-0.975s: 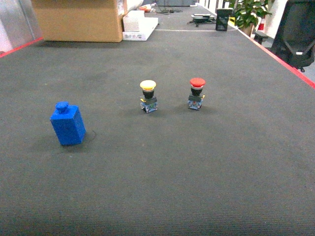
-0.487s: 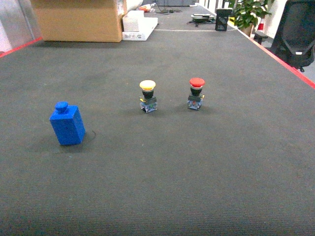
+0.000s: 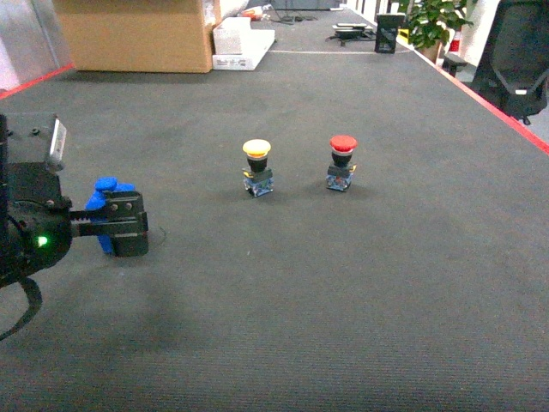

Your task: Pick blue part to blue bin on bottom shelf

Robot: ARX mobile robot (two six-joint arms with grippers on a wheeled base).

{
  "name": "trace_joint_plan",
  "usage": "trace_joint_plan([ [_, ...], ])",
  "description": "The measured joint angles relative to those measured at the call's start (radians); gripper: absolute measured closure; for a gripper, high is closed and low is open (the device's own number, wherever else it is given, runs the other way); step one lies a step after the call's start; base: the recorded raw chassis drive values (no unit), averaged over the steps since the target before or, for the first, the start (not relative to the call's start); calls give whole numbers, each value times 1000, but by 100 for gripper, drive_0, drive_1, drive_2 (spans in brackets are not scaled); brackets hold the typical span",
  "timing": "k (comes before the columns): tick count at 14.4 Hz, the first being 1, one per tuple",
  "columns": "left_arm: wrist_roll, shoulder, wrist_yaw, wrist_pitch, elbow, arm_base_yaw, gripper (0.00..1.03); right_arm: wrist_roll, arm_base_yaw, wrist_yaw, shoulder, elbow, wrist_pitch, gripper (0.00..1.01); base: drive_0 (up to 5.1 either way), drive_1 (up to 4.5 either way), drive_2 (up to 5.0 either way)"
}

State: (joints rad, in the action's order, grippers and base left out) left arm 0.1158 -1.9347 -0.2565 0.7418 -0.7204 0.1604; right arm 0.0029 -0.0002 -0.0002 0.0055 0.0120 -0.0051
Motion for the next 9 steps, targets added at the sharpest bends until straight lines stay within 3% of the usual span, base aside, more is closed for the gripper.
trace_joint_plan([
  [4, -1, -142, 41, -41, -163, -17, 5, 0, 0, 0, 0, 0, 0, 3, 0, 0, 0],
  [5, -7, -206, 93, -72, -249, -35, 5, 0, 0, 0, 0, 0, 0, 3, 0, 0, 0],
  [6, -11, -233, 97, -63, -268, -40, 5, 0, 0, 0, 0, 0, 0, 3, 0, 0, 0],
  [8, -15, -236, 103, -73, -270, -43, 16, 0, 0, 0, 0, 0, 0, 3, 0, 0, 0],
  [9, -13, -236, 113, -81, -273, -45, 28, 0, 0, 0, 0, 0, 0, 3, 0, 0, 0],
])
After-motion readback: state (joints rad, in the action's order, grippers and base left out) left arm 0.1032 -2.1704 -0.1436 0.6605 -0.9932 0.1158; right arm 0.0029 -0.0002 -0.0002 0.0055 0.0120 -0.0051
